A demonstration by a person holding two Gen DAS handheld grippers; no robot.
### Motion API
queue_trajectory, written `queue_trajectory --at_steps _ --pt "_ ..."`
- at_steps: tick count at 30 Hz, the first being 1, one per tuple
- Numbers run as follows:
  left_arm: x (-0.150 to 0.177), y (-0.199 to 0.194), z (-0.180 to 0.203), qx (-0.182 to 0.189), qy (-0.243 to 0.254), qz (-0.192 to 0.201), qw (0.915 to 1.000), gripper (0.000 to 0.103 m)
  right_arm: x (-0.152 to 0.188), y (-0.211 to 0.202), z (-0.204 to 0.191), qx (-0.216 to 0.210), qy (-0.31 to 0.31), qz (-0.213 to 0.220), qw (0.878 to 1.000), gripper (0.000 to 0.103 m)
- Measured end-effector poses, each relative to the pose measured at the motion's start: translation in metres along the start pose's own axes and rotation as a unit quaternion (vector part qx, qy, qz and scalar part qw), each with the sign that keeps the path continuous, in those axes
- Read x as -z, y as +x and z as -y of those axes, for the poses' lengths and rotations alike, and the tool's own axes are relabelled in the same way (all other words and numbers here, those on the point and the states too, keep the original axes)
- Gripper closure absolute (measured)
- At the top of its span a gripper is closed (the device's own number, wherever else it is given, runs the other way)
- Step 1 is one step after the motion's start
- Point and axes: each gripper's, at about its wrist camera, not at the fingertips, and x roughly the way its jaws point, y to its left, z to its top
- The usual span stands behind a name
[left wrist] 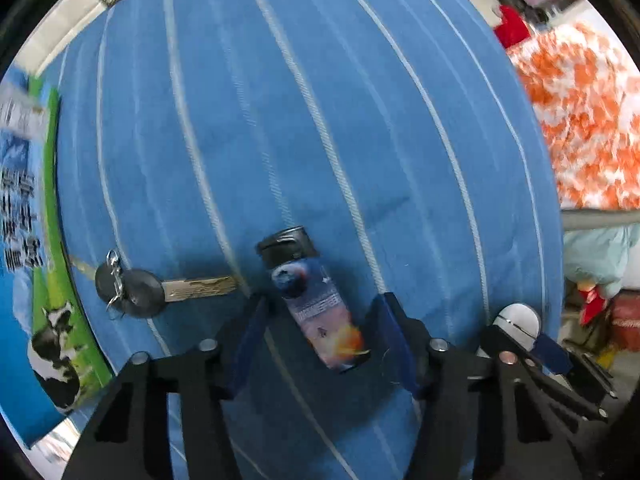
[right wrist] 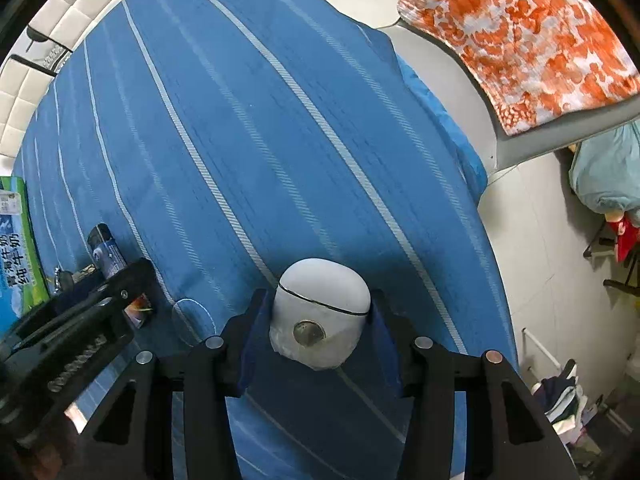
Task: Organize rigid objects
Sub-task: 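Grasp the blue-printed lighter with the left tool while the right tool grasps the white earbud case, then carry the lighter with the left tool while the right tool carries the earbud case into the box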
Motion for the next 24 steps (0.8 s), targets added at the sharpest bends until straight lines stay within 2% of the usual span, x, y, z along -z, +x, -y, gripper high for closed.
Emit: queue_trajectory --at_steps 1,3,4,12,18,24 --pt "0.0 -0.002 0.006 -0.019 0.011 0.006 0.9997 0.066 0.0 0.0 -0.002 0.005 -0.005 0.003 1.0 0.052" --pt "0.001 -0.004 0.011 -0.019 0.022 0.016 0.9994 0.078 0.003 -0.002 -0.007 0.012 -0.014 0.006 1.0 0.052" --pt "0.002 -0.006 0.009 -0.016 0.02 0.015 0.9996 0.081 0.005 -0.004 -0.011 0.013 -0.018 0.007 1.0 0.053" --pt "0.017 -0.023 -0.013 0.002 0.011 0.022 0.9997 0.081 0.02 -0.02 -0.036 -0.002 -0.032 0.026 0.999 0.054" --pt "0.029 -0.057 -0.019 0.015 0.019 0.058 0.9981 0.081 0.031 -0.047 -0.049 -0.018 -0.049 0.047 0.998 0.054" --pt "0.043 -0.102 -0.04 0.039 0.013 0.101 0.994 0.081 0.044 -0.093 -0.071 -0.044 -0.073 0.081 0.993 0.055"
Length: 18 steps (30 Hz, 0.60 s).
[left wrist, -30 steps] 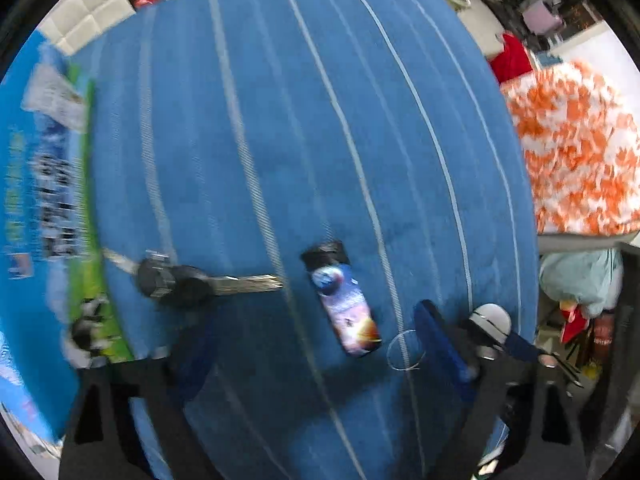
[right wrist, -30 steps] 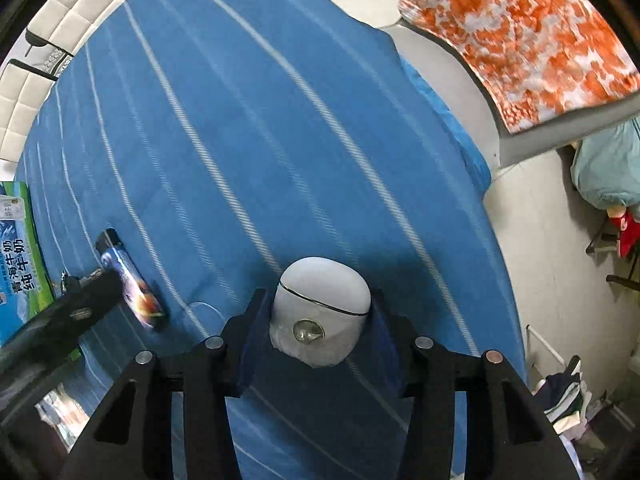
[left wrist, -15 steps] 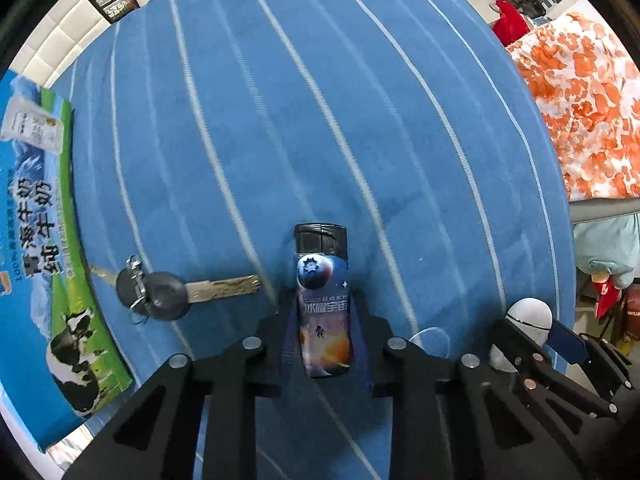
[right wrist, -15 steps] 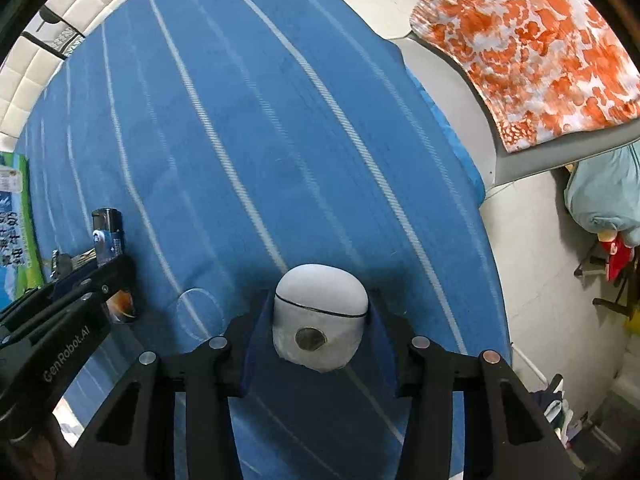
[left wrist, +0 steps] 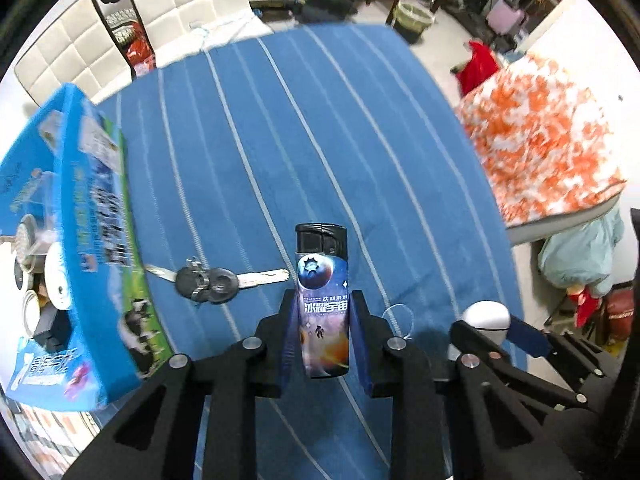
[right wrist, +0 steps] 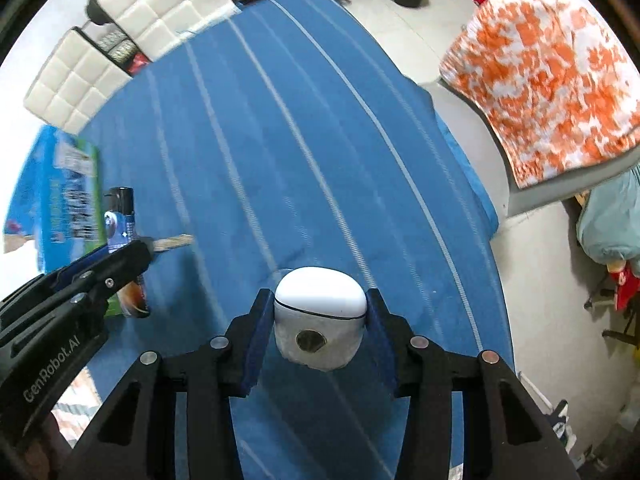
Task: Organize rigid objects
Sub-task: 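Carry the lighter with the left tool while the right tool carries the earbud case into the box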
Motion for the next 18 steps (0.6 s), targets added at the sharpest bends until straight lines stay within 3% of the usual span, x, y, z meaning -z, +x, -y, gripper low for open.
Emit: queue_trajectory --at_steps 9,18 --pt "0.016 -0.107 -0.067 0.023 -0.033 0.085 0.9955 0.081 0.007 -0.077 -0.088 -0.07 -0.058 0.056 0.994 0.055" --pt "0.05 -0.163 -0.16 -0.022 -0.097 0.132 0.9863 0.081 0.025 -0.095 -0.212 -0.117 -0.141 0.058 0.981 0.055"
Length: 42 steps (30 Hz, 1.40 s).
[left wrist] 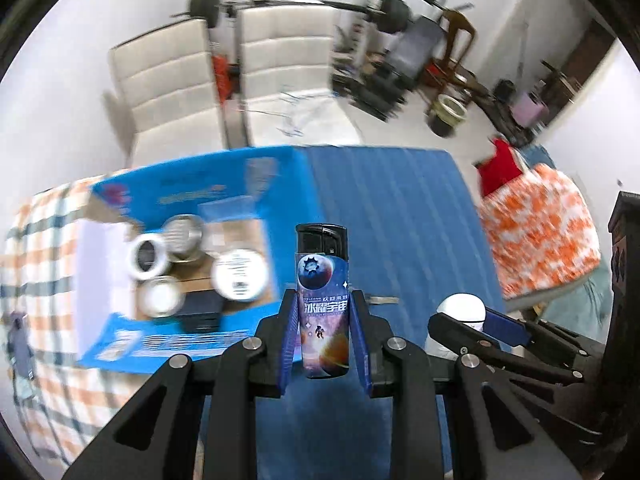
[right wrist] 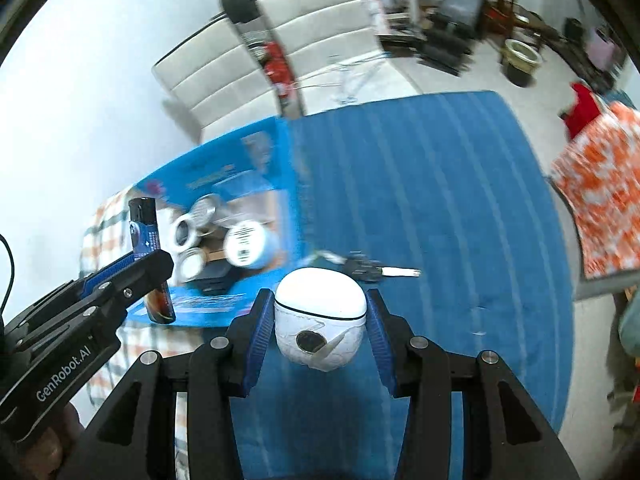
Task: Organize rigid objects
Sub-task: 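Carry the lighter with the left tool while the right tool carries the earbud case into the box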
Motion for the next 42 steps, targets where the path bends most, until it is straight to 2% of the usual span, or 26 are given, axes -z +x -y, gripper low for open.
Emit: queue_trajectory --at_steps 7,12,20,27,33,38,42 --pt "0.006 -0.016 -0.07 -0.039 -0.045 0.014 0.9981 0.081 -0.006 0.017 -0.059 -0.002 -0.043 -0.004 0.999 0.055" --pt "0.008 -0.02 -0.103 -0.046 -0.065 0.018 0.9967 0.081 -0.011 0.032 -0.08 0.007 -0.053 -0.012 0.999 0.055" --pt "0.007 0.0 -0.14 -0.042 -0.075 0.0 0.9963 0.081 -0.02 0.069 -0.092 0.035 -0.052 -0.032 0.998 0.055" --pt "0.011 0.046 -0.178 -0.04 -0.098 -0.055 0.9929 0.081 -0.026 0.131 -0.087 0.046 -0.033 -0.067 0.996 0.055" --pt "0.017 0.093 -0.197 -0.042 -0.103 -0.113 0.9874 0.081 -0.027 0.181 -0.086 0.074 -0.028 -0.091 0.993 0.055" --pt "0.025 0.121 -0.211 -0.042 -0.11 -0.151 0.9816 0.081 -0.025 0.2 -0.088 0.084 -0.037 -0.111 0.99 0.055" --pt "0.031 0.127 -0.216 -0.036 -0.119 -0.165 0.9784 0.08 -0.024 0.207 -0.088 0.084 -0.043 -0.122 0.988 0.054"
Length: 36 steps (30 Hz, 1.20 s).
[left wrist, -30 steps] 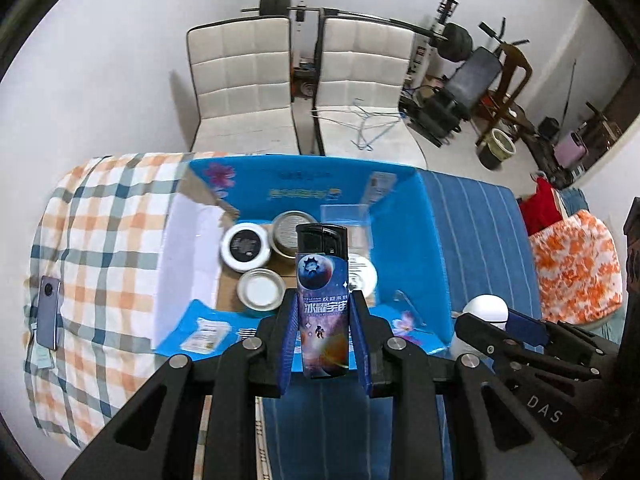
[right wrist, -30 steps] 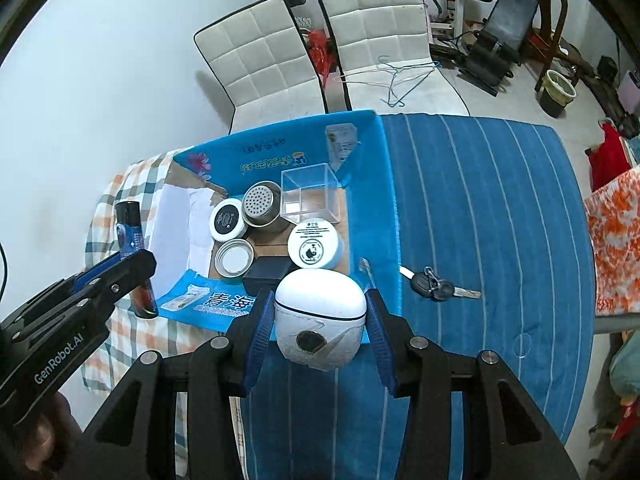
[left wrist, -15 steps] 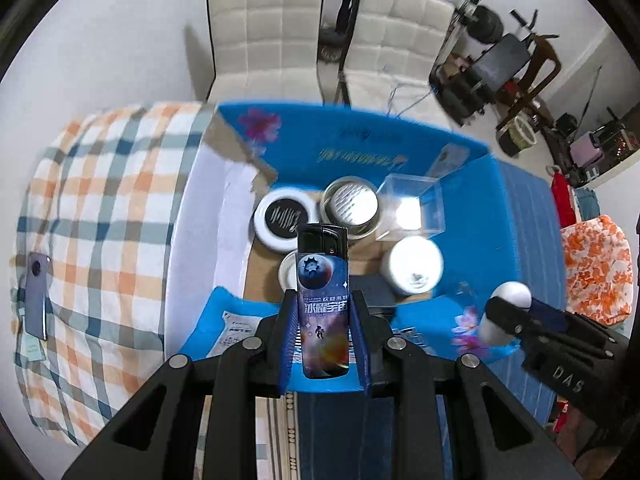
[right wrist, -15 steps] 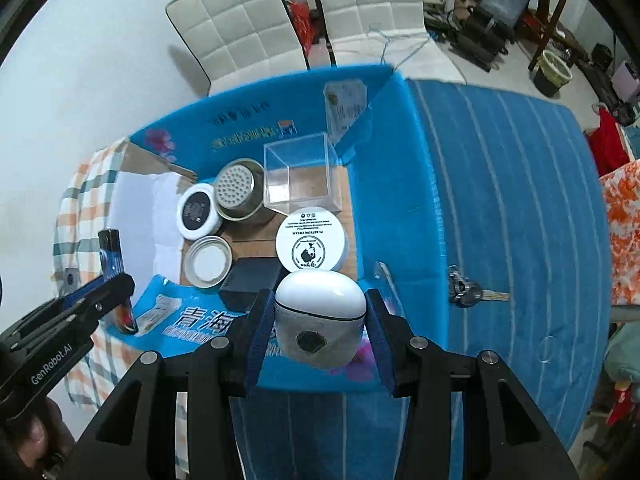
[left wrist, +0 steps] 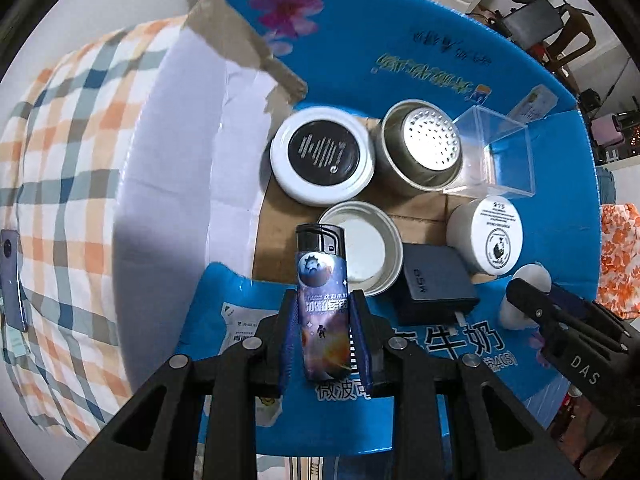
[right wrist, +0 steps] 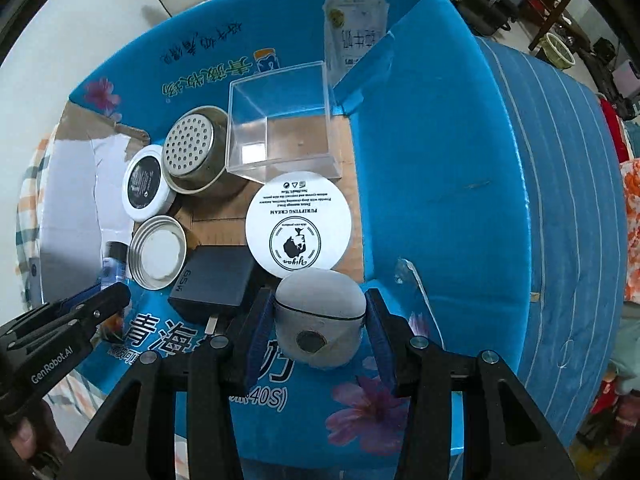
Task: Organize rigid objects
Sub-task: 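Carry the lighter with the left tool while the right tool carries the earbud case into the box, then grasp the key by its black fob with the right tool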
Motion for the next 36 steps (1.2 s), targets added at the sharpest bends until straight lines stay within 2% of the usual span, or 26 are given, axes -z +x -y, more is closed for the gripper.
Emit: queue_trajectory --at_steps 6,8,9,10,11,12,13,17,18,22,25,27,30,36 --pt "0.003 -0.005 -0.005 0.003 -0.012 -0.008 0.9999 0.08 0.001 -0.006 0.0 -0.018 0.002 -0.001 1.0 0.052" --pt "0.002 -0.009 -0.002 -0.001 -0.012 -0.007 0.9999 0.072 0.001 -0.015 0.001 -0.03 0.002 0.004 1.0 0.048" --pt "0.003 -0.012 0.0 -0.002 -0.012 -0.004 0.9999 0.066 0.002 -0.021 0.002 -0.036 0.002 0.008 0.999 0.045" --pt "0.004 -0.018 0.001 0.001 -0.013 0.003 0.9999 0.055 0.003 -0.027 0.003 -0.041 0.003 0.013 0.999 0.035" --pt "0.005 -0.022 0.003 0.002 -0.015 0.007 0.9999 0.046 0.004 -0.035 0.004 -0.048 0.003 0.02 0.999 0.03" --pt "0.006 -0.027 0.005 0.004 -0.017 0.012 0.9998 0.027 0.005 -0.044 0.008 -0.053 0.006 0.03 0.998 0.026" --pt "0.003 -0.031 0.008 0.007 -0.02 0.016 0.9996 0.016 0.006 -0.055 0.011 -0.055 0.01 0.042 0.998 0.026" --pt "0.009 -0.061 0.023 0.009 -0.024 0.06 0.9979 0.011 0.009 -0.096 0.038 -0.056 0.036 0.087 0.994 0.026" --pt "0.009 -0.066 0.028 0.012 -0.02 0.066 0.9976 0.0 0.01 -0.108 0.049 -0.054 0.049 0.097 0.993 0.025" --pt "0.007 -0.087 0.056 0.023 0.0 0.084 0.9962 0.0 0.018 -0.133 0.1 -0.029 0.116 0.124 0.985 0.022" --pt "0.004 -0.097 0.077 0.015 0.019 0.107 0.994 0.0 0.021 -0.124 0.139 -0.012 0.165 0.109 0.98 0.022" --pt "0.0 -0.099 0.095 -0.001 0.034 0.121 0.9921 0.0 0.024 -0.107 0.163 -0.017 0.198 0.09 0.976 0.022" --pt "-0.002 -0.091 0.115 -0.016 0.053 0.119 0.9913 0.0 0.028 -0.069 0.185 -0.008 0.227 0.058 0.972 0.022" --pt "0.0 -0.064 0.145 -0.046 0.085 0.097 0.9906 0.0 0.026 0.004 0.2 -0.033 0.269 -0.013 0.963 0.022"
